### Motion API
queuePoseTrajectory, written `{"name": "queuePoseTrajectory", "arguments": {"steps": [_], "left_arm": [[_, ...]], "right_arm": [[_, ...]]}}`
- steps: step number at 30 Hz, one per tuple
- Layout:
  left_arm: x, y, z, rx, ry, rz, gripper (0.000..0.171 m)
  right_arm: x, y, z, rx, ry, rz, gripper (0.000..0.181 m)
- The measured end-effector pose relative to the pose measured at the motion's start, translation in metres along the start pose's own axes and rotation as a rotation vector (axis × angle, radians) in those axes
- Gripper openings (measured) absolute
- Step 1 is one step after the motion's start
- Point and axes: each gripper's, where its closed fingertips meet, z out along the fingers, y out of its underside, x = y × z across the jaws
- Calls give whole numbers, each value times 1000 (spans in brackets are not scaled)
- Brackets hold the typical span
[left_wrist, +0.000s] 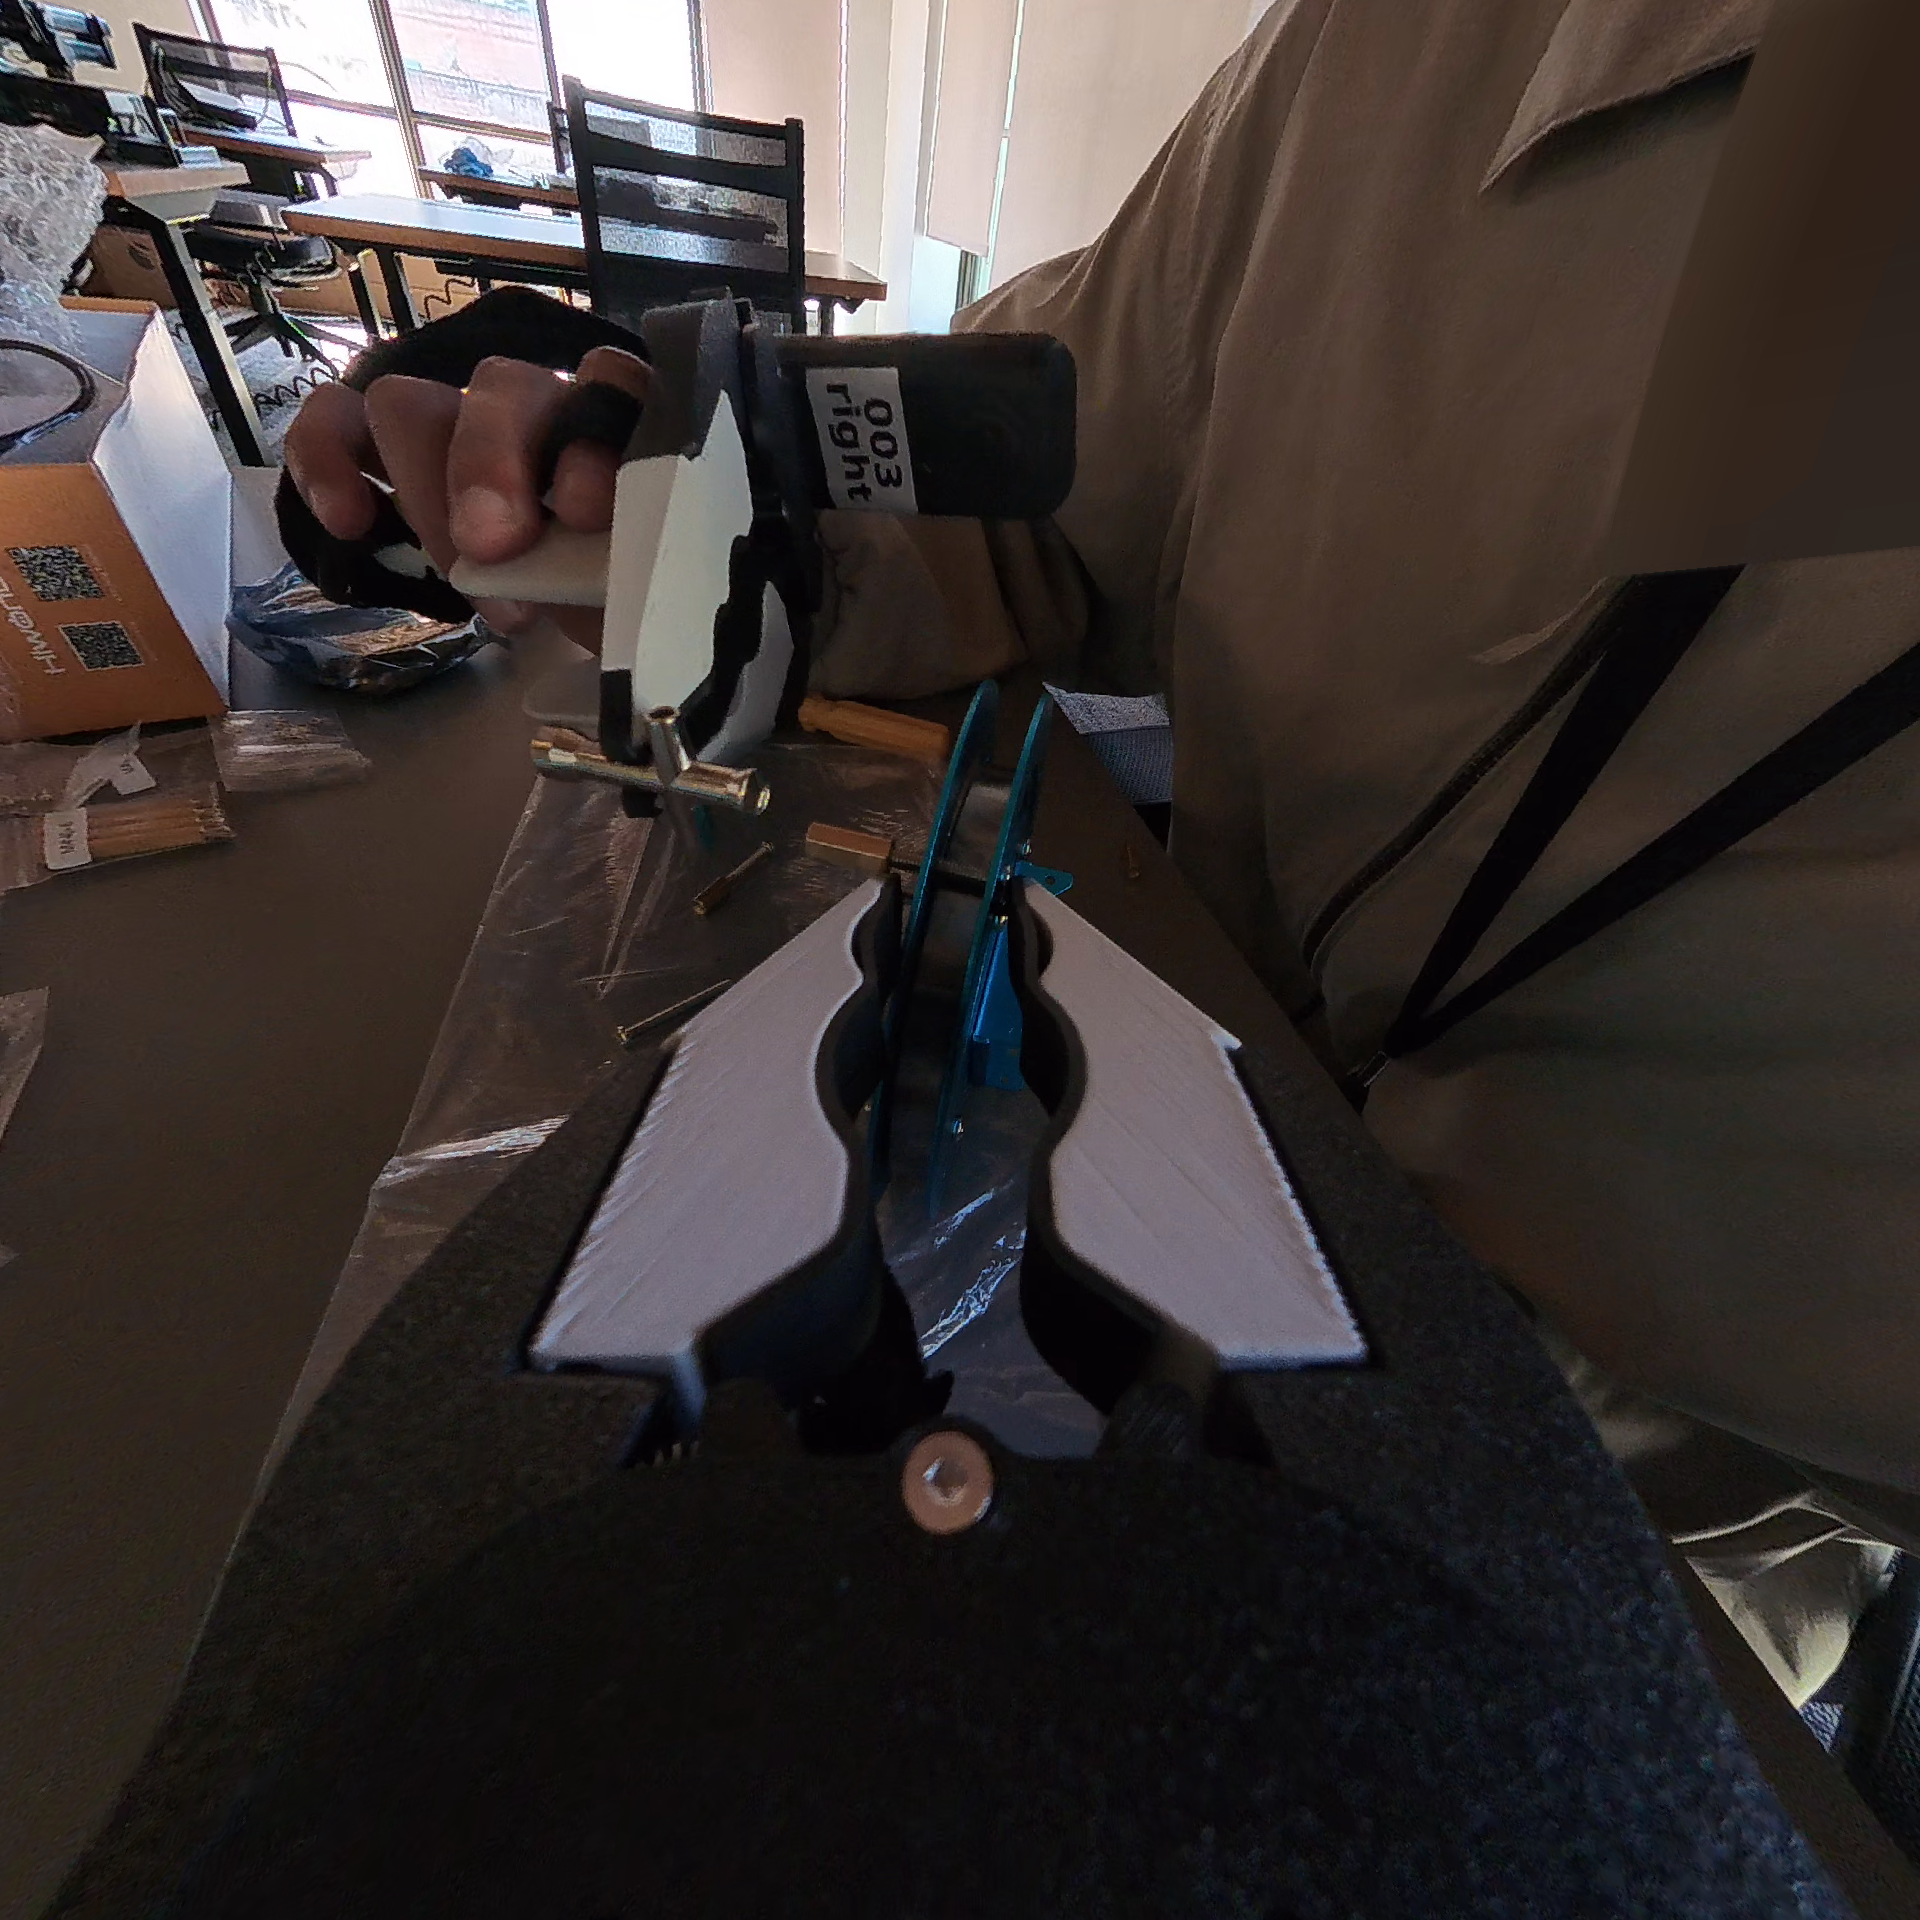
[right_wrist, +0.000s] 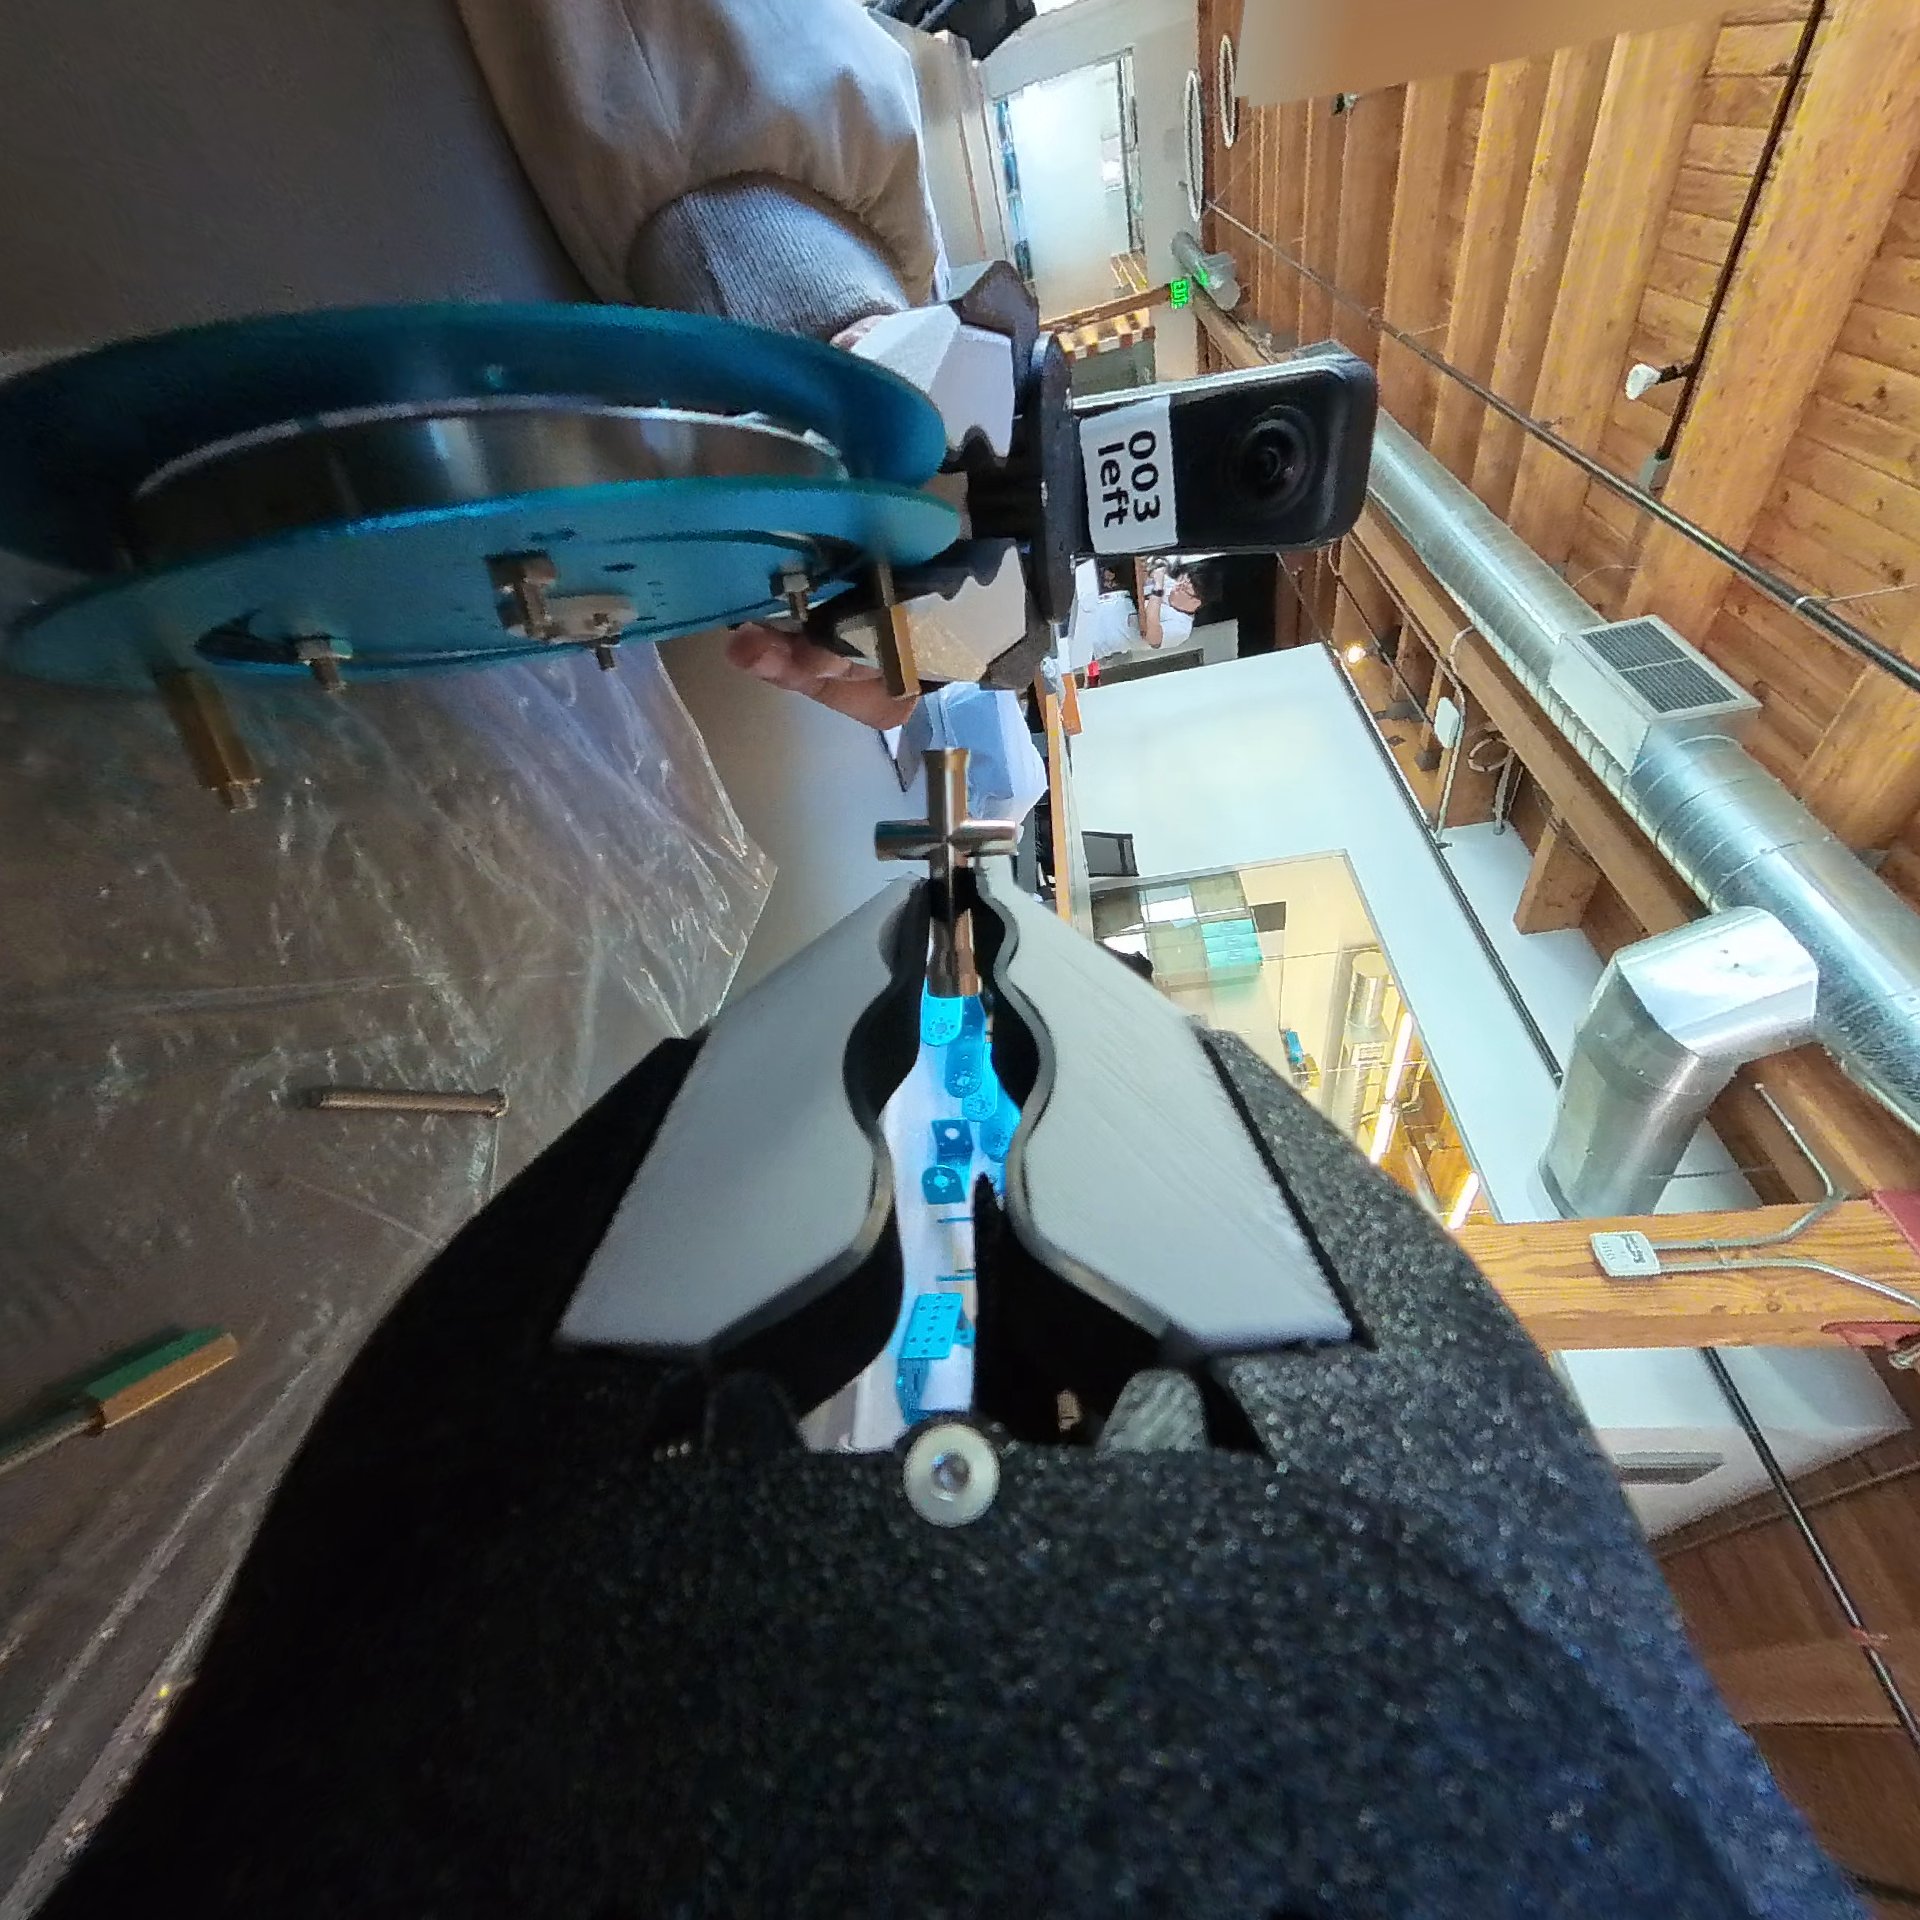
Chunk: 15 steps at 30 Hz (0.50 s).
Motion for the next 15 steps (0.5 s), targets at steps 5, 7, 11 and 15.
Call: {"name": "queuePoseTrajectory", "arguments": {"steps": [5, 7, 11, 15], "left_arm": [[0, 0, 0, 1, 1, -3, 18], [0, 0, 0, 1, 1, -4, 19], [0, 0, 0, 1, 2, -4, 18], [0, 0, 0, 1, 3, -4, 19]], "right_arm": [[-4, -5, 3, 9, -14, -38, 6], [-4, -7, 4, 15, -11, -45, 6], [-5, -8, 6, 13, -18, -62, 6], [-4, -9, 6, 10, -24, -79, 6]]}}
